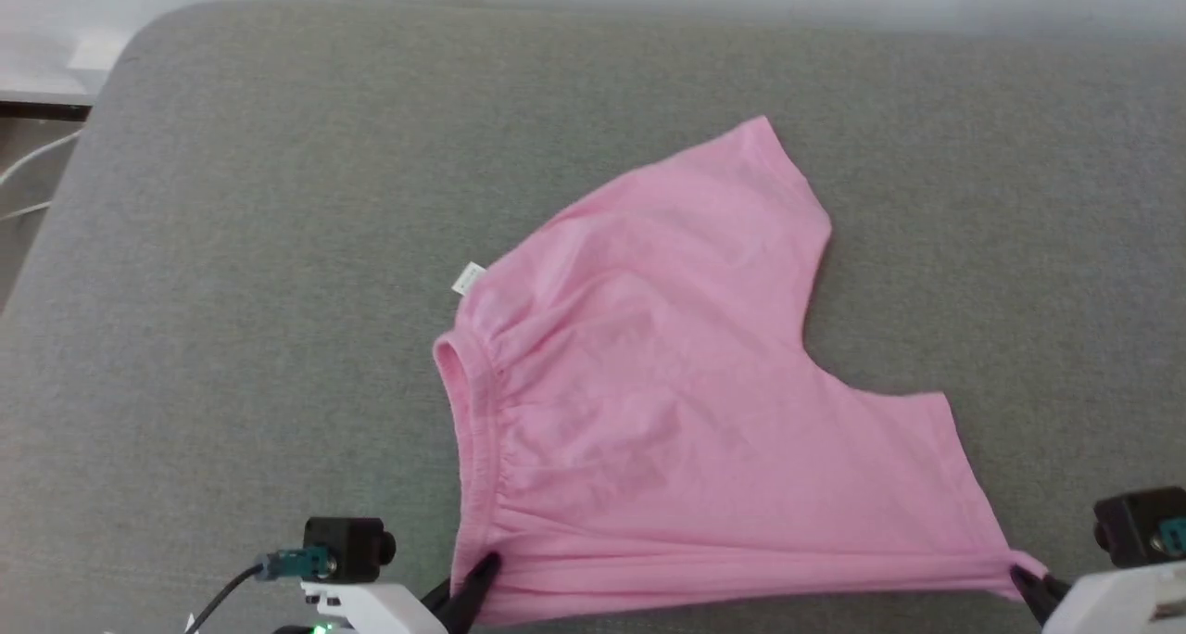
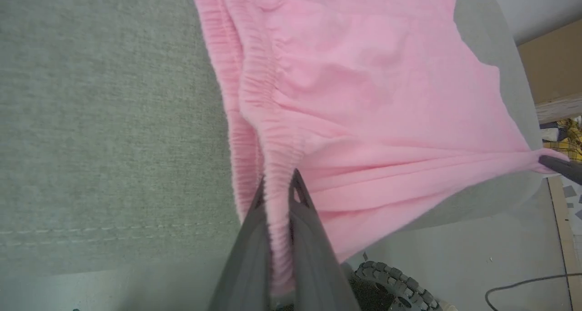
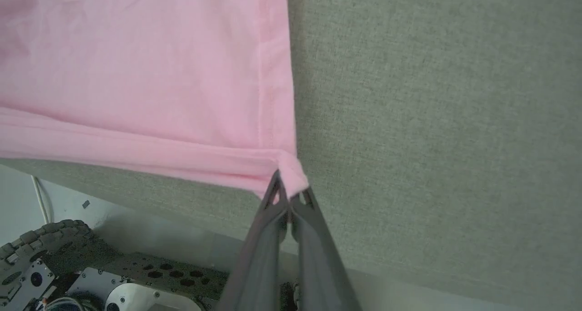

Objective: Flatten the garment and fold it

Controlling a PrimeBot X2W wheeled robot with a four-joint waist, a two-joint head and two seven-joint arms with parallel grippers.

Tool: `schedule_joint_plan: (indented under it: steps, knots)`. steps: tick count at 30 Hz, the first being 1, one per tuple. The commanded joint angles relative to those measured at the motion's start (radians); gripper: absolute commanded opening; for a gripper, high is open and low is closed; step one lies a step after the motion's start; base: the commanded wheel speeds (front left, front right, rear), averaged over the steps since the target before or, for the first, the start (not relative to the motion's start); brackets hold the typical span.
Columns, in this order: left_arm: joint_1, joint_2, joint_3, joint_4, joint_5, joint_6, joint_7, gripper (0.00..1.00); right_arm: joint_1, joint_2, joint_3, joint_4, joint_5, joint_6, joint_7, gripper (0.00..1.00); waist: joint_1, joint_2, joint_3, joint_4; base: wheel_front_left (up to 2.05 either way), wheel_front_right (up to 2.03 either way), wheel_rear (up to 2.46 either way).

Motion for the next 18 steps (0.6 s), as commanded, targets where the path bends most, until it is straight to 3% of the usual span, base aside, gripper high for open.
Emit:
schedule_joint_plan:
  steps: [1,5,9,18]
  knots:
    - [0.011,0.008,0.005,-0.020,-0.002,0.012,-0.004,0.00,0.021,0.011,-0.023,-0.030,-0.012,-0.002,0.018,0.00,0.0002,-0.0001,-0.016,0.023,0.00,0.00,0.00]
    - [0.006,-0.026,0.014,-0.067,0.010,0.012,-0.077,0.00,0.025,0.036,-0.045,-0.111,-0.035,-0.002,0.008,0.00,0.0002,-0.0001,-0.019,0.037,0.00,0.00,0.00]
    - [-0.046,-0.068,0.027,-0.064,0.034,0.010,-0.158,0.00,-0.078,0.002,-0.031,-0.119,-0.071,-0.002,-0.071,0.00,0.0002,-0.0001,-0.008,0.050,0.00,0.00,0.00]
    - [-0.257,-0.184,0.047,0.058,0.048,0.026,-0.245,0.00,-0.480,-0.167,0.112,0.121,-0.049,-0.002,-0.194,0.00,0.0002,-0.0001,0.078,0.108,0.00,0.00,0.00]
